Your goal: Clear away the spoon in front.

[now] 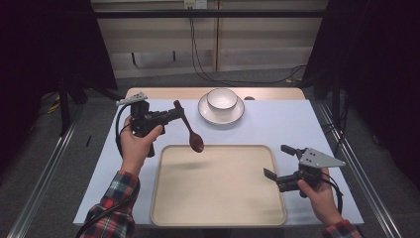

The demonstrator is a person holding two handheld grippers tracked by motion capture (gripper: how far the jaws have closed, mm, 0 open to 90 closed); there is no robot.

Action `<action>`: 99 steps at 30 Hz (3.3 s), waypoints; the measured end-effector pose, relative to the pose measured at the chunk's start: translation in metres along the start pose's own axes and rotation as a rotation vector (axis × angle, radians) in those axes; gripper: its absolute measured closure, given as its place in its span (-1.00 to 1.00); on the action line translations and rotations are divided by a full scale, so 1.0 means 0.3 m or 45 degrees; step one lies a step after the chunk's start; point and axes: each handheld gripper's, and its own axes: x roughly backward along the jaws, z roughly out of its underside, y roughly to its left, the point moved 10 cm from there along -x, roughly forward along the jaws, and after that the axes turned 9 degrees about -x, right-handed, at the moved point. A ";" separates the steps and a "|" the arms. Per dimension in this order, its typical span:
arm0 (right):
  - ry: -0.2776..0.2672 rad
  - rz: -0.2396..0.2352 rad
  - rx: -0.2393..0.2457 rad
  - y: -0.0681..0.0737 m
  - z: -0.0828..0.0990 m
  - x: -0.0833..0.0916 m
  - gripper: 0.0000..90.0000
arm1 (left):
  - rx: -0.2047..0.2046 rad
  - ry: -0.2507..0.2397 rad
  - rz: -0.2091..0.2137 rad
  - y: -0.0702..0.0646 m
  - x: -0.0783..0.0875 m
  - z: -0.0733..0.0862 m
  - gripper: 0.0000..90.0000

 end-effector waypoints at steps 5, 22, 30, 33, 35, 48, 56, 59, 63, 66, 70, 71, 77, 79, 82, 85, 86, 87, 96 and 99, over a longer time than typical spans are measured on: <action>0.008 -0.005 0.012 0.001 0.002 0.000 -1.00 | -0.013 0.019 0.008 -0.014 0.013 0.021 0.88; 0.012 0.002 0.014 0.000 0.006 -0.004 -1.00 | -0.011 0.059 0.070 -0.068 0.042 0.092 0.88; 0.012 -0.006 0.008 0.004 0.007 -0.007 -1.00 | 0.014 0.079 0.081 -0.082 0.053 0.126 0.88; 0.015 -0.005 0.015 0.002 0.008 -0.007 -1.00 | 0.014 0.097 0.096 -0.092 0.058 0.144 0.88; 0.016 -0.008 0.012 0.002 0.008 -0.006 -1.00 | 0.016 0.103 0.101 -0.097 0.058 0.149 0.88; 0.016 0.004 0.013 0.000 0.010 -0.012 -1.00 | 0.017 0.169 0.142 -0.143 0.064 0.206 0.88; 0.021 0.000 0.014 0.003 0.012 -0.013 -1.00 | 0.015 0.193 0.167 -0.165 0.066 0.231 0.88; 0.019 -0.004 0.015 0.004 0.012 -0.016 -1.00 | 0.019 0.200 0.178 -0.172 0.064 0.241 0.88; 0.021 0.003 0.012 0.001 0.013 -0.015 -1.00 | 0.037 0.202 0.183 -0.174 0.064 0.250 0.88; 0.021 0.010 0.015 0.000 0.013 -0.016 -1.00 | 0.035 0.211 0.187 -0.173 0.063 0.259 0.88; 0.024 0.007 0.007 0.002 0.014 -0.016 -1.00 | 0.038 0.212 0.186 -0.179 0.062 0.266 0.88; 0.021 0.009 0.011 0.001 0.013 -0.016 -1.00 | 0.035 0.213 0.194 -0.181 0.061 0.268 0.88; 0.021 -0.007 0.025 0.006 0.013 -0.019 -1.00 | 0.026 0.231 0.204 -0.192 0.058 0.282 0.88; 0.021 -0.005 0.022 0.007 0.013 -0.019 -1.00 | 0.018 0.240 0.199 -0.194 0.057 0.288 0.88; 0.018 -0.010 0.024 0.008 0.011 -0.019 -1.00 | 0.025 0.243 0.208 -0.198 0.056 0.295 0.87; 0.016 -0.011 0.025 0.009 0.010 -0.018 -1.00 | 0.023 0.241 0.214 -0.206 0.055 0.297 0.87; 0.016 -0.011 0.025 0.009 0.010 -0.018 -1.00 | 0.023 0.241 0.216 -0.207 0.055 0.296 0.87; 0.015 -0.012 0.024 0.009 0.009 -0.018 -1.00 | 0.023 0.237 0.212 -0.209 0.056 0.296 0.87; 0.021 -0.024 0.032 0.021 0.008 -0.020 -1.00 | 0.022 0.238 0.226 -0.218 0.055 0.306 0.86; 0.025 -0.020 0.041 0.020 0.008 -0.019 -1.00 | 0.019 0.261 0.217 -0.219 0.053 0.318 0.83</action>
